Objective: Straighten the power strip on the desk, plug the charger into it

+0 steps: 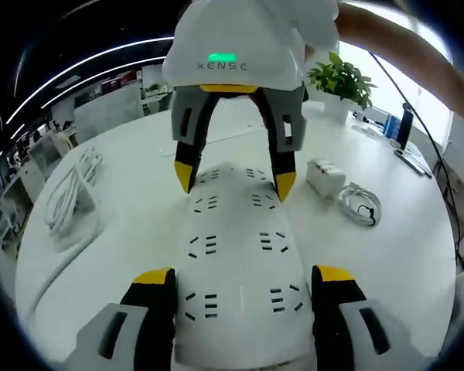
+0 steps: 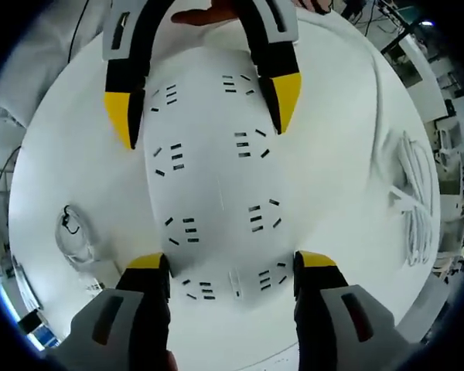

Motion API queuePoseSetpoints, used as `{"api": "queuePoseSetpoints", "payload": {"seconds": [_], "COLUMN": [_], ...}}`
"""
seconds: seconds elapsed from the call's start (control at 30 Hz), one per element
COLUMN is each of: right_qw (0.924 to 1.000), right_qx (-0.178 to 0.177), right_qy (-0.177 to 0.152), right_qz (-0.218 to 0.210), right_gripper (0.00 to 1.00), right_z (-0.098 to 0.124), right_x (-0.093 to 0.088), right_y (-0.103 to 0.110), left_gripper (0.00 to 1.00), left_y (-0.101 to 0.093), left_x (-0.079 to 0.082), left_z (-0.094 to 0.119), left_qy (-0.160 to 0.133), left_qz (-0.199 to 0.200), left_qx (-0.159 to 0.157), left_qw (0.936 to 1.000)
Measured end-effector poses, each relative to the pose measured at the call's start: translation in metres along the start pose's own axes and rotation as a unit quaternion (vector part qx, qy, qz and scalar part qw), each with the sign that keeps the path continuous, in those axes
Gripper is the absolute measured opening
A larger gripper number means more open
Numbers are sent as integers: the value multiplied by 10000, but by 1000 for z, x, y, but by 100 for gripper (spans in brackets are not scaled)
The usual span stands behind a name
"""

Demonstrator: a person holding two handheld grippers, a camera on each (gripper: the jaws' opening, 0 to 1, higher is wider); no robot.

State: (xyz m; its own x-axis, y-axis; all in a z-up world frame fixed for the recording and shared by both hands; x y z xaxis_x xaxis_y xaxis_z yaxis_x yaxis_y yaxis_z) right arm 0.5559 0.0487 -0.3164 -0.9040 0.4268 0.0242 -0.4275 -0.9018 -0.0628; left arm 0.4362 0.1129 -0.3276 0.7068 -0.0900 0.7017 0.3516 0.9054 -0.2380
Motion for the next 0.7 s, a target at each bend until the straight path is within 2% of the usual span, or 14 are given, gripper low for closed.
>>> {"api": "queuePoseSetpoints", "payload": {"seconds": [0.27, 0.7], "right_qw": [9999, 9989], "right_qx": [63, 59], "right_qy": [55, 90], "right_qz": [-87, -453], "right_gripper": [63, 63], "right_z": [0, -2], "right_x": [1, 1], "right_y": [3, 14], "left_gripper": [72, 72], "left_y": [-1, -3], "left_x": [0, 0], "left_z": [-1, -3], "left_qy": [113, 346], "left_qz": [-66, -330], "left_qx": [-54, -205], "left_qw": [9999, 9986]}}
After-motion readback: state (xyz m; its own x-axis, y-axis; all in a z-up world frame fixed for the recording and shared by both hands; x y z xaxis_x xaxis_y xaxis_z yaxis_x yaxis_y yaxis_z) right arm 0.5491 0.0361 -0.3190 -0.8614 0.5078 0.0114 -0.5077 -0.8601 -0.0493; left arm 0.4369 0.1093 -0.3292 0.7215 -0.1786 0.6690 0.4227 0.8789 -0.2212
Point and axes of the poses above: the point that each gripper's makers call its tool centre point, and the gripper's own axes: z roughly backward along the fingers, y roughly to its left, x roughly out of its top, the point moved 6 cm from there along z, roughly backward along the fingers, and after that the axes turned 13 degrees about z, right-handed, at the moved point
